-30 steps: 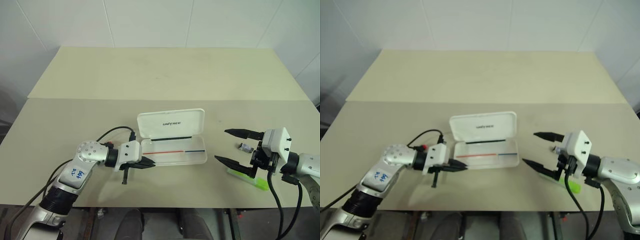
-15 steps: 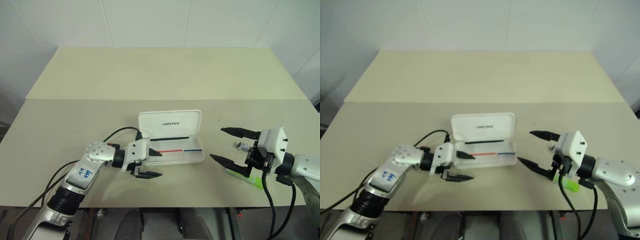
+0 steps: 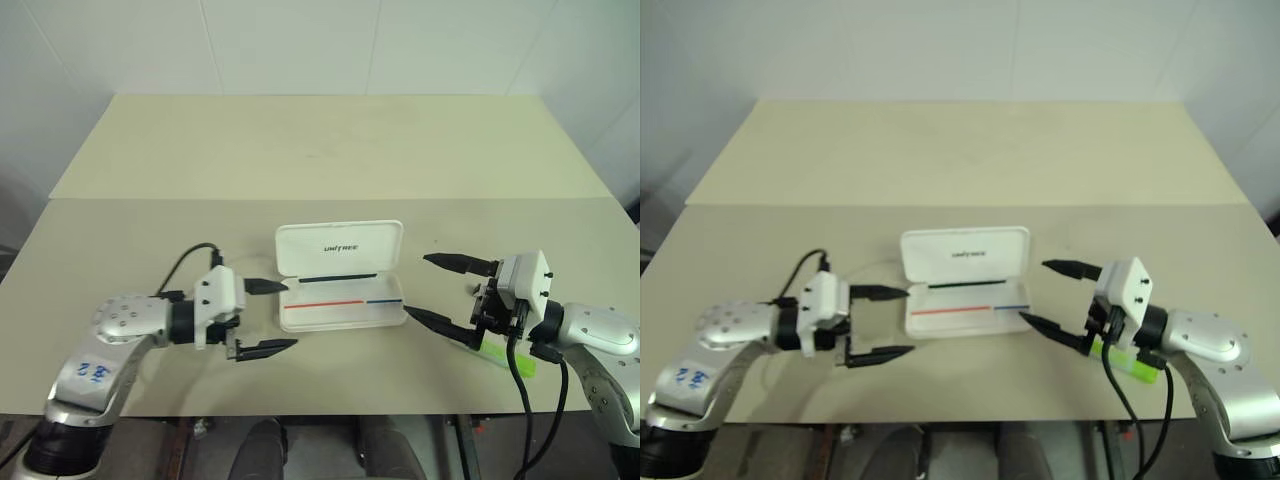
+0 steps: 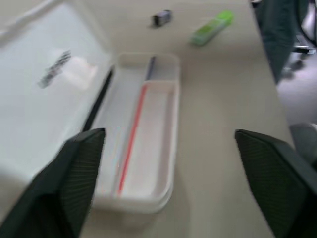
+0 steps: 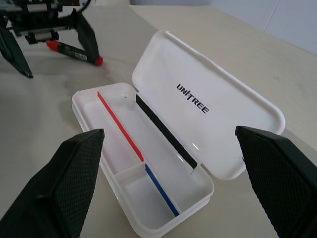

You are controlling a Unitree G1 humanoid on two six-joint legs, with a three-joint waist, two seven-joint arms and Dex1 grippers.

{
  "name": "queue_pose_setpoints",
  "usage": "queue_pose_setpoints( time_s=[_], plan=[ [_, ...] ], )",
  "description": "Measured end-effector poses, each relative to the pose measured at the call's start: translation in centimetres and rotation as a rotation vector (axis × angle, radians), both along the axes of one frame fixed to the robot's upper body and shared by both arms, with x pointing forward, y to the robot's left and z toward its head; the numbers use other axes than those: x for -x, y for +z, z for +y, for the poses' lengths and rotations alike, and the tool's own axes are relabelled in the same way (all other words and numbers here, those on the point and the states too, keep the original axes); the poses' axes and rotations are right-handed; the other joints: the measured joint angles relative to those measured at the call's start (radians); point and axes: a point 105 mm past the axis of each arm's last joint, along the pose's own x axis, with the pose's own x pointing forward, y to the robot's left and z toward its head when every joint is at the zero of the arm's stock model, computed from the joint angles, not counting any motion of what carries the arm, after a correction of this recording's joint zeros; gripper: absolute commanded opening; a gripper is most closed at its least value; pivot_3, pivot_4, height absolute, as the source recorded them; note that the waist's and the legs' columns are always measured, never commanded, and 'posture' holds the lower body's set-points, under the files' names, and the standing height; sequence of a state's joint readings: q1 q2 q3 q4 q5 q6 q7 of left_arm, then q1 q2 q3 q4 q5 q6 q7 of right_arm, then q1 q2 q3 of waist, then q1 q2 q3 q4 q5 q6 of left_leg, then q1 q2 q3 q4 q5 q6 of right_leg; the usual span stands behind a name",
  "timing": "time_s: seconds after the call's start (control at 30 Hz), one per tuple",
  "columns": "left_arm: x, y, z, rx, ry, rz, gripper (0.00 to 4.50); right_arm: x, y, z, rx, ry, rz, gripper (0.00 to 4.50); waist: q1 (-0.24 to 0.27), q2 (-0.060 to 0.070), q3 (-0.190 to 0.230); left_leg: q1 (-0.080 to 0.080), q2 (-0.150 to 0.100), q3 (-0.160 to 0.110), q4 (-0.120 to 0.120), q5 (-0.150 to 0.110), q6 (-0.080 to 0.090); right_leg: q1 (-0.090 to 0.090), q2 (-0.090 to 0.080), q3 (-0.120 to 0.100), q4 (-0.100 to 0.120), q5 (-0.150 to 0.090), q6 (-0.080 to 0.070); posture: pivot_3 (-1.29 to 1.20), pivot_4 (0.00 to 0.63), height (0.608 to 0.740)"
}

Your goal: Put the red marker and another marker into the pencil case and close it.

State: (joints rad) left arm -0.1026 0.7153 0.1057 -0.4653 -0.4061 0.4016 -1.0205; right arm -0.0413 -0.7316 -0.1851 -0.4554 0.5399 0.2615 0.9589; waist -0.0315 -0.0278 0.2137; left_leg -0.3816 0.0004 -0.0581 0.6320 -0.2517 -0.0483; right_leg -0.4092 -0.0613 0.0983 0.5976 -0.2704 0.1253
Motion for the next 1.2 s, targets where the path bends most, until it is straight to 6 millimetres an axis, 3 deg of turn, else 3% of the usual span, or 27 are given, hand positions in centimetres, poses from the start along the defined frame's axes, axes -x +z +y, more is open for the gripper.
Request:
queue_pose_setpoints(
  time_s=[0.23, 0.57, 1.1, 1.2],
  plan=[
    [-0.6, 1.1, 6.5, 0.067, 0.309, -0.082, 4.46, -0.6, 0.2, 1.2, -0.019, 0.057, 0.000, 4.50, 0.000, 0.000, 0.000, 0.001, 0.000, 0.001, 0.000, 0.000, 0.000, 0.000, 0.000, 0.000, -0.001, 0.000, -0.001, 0.00, 0.150, 0.740],
    [-0.3, -2.4, 12.3, 0.082, 0.442, 0.019, 4.46, -0.9, 0.6, 1.6, -0.020, 0.071, -0.006, 4.50, 0.001, -0.001, 0.000, 0.000, 0.001, 0.001, -0.003, -0.001, -0.001, -0.001, -0.001, 0.000, -0.005, 0.001, -0.002, 0.00, 0.150, 0.740],
    [-1.0, -6.6, 14.9, -0.013, 0.483, 0.112, 4.46, -0.5, 1.2, 1.4, -0.016, 0.048, -0.014, 4.50, 0.001, 0.000, 0.000, -0.001, 0.004, 0.002, -0.004, -0.002, -0.002, -0.002, -0.001, -0.001, -0.006, 0.001, -0.002, 0.00, 0.150, 0.740],
    [-1.2, -6.7, 14.8, -0.016, 0.479, 0.111, 3.84, -0.6, 1.6, 1.2, -0.017, 0.035, -0.025, 4.50, 0.001, 0.001, -0.001, 0.000, 0.004, 0.003, -0.004, -0.002, -0.002, -0.001, -0.001, -0.001, -0.005, 0.001, -0.003, 0.00, 0.150, 0.740]
  ],
)
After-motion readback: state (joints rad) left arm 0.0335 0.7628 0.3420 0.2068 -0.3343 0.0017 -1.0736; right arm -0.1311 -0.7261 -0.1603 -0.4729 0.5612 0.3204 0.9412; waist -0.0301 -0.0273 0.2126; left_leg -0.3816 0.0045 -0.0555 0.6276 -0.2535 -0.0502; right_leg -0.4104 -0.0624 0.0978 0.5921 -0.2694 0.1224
